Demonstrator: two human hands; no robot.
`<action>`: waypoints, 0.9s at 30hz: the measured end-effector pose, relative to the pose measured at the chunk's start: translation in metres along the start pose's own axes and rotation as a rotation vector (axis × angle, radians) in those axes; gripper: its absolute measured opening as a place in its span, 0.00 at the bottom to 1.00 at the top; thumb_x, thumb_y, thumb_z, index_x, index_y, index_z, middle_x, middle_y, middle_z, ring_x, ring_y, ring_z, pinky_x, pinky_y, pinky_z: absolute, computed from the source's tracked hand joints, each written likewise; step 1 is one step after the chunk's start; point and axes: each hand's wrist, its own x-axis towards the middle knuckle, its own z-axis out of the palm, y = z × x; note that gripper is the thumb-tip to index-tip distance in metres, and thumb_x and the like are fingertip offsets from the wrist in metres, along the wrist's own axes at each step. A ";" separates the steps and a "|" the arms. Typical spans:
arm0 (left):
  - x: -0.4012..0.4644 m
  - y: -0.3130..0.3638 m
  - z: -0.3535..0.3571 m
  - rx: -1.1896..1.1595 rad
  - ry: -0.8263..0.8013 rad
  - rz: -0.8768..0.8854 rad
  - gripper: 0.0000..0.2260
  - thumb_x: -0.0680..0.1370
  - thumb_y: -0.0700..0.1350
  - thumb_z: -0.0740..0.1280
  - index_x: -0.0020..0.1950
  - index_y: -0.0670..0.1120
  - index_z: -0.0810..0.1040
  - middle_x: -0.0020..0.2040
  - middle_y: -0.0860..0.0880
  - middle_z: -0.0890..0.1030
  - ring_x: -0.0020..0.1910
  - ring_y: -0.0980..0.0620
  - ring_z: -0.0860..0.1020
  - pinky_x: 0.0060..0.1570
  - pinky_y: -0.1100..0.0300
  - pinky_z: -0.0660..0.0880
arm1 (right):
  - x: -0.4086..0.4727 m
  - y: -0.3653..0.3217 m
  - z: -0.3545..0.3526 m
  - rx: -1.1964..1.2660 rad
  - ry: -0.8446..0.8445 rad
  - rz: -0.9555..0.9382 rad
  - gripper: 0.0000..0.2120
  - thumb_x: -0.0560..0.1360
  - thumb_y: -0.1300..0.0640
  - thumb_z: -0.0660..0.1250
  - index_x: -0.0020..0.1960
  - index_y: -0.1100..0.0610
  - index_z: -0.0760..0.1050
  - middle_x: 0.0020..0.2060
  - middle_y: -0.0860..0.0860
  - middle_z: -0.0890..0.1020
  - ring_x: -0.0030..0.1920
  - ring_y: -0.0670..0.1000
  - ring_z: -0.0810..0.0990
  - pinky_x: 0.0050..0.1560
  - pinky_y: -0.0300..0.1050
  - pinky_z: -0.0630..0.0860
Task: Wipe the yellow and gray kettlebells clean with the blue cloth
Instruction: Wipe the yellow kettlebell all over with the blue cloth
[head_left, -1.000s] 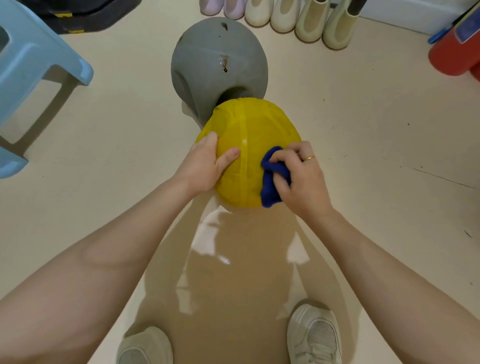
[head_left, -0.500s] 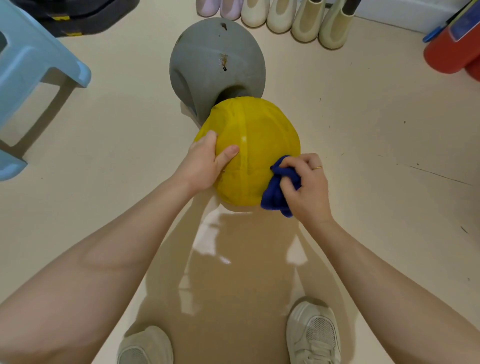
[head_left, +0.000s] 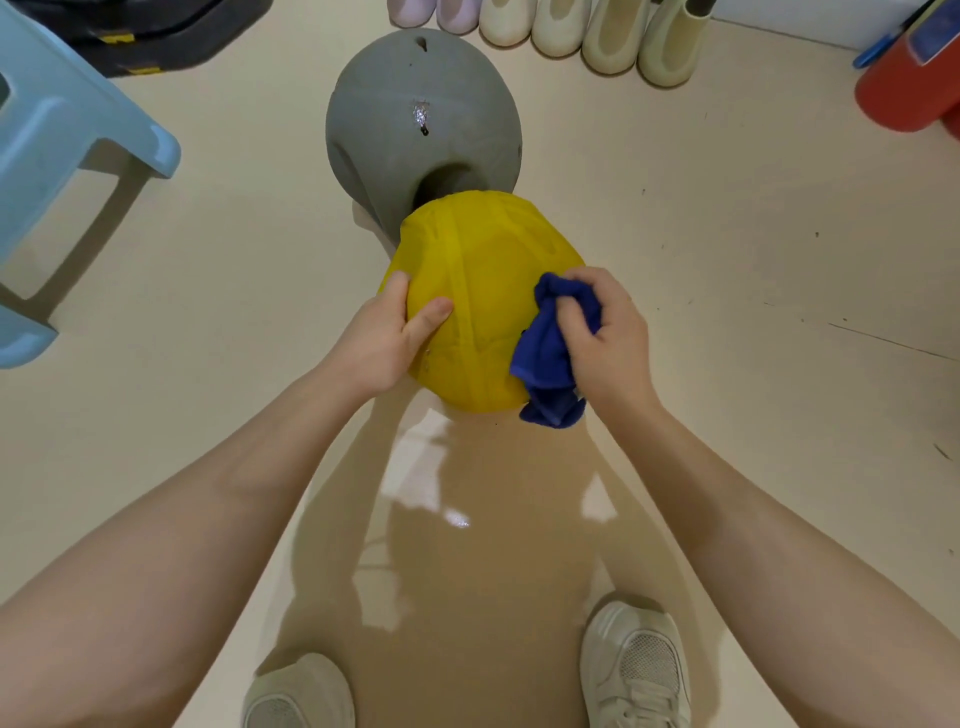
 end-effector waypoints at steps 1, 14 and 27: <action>0.001 0.002 0.002 -0.005 -0.009 -0.002 0.13 0.79 0.54 0.58 0.55 0.45 0.64 0.45 0.49 0.73 0.42 0.52 0.71 0.35 0.65 0.66 | 0.004 -0.001 -0.003 0.008 0.018 0.033 0.10 0.75 0.59 0.60 0.51 0.46 0.72 0.47 0.45 0.77 0.46 0.39 0.74 0.51 0.37 0.70; 0.000 0.010 0.017 0.002 0.039 0.037 0.14 0.79 0.53 0.61 0.45 0.43 0.63 0.35 0.53 0.67 0.34 0.55 0.67 0.32 0.57 0.57 | 0.022 0.004 -0.009 -0.165 0.124 0.098 0.10 0.75 0.61 0.62 0.51 0.51 0.78 0.47 0.49 0.75 0.44 0.40 0.72 0.45 0.26 0.65; -0.008 -0.006 0.014 -0.392 -0.119 -0.087 0.10 0.79 0.50 0.61 0.43 0.45 0.71 0.39 0.48 0.71 0.40 0.53 0.68 0.44 0.55 0.65 | -0.003 -0.033 0.028 -0.387 -0.088 -0.377 0.10 0.70 0.58 0.63 0.47 0.59 0.81 0.41 0.58 0.76 0.39 0.58 0.77 0.33 0.47 0.75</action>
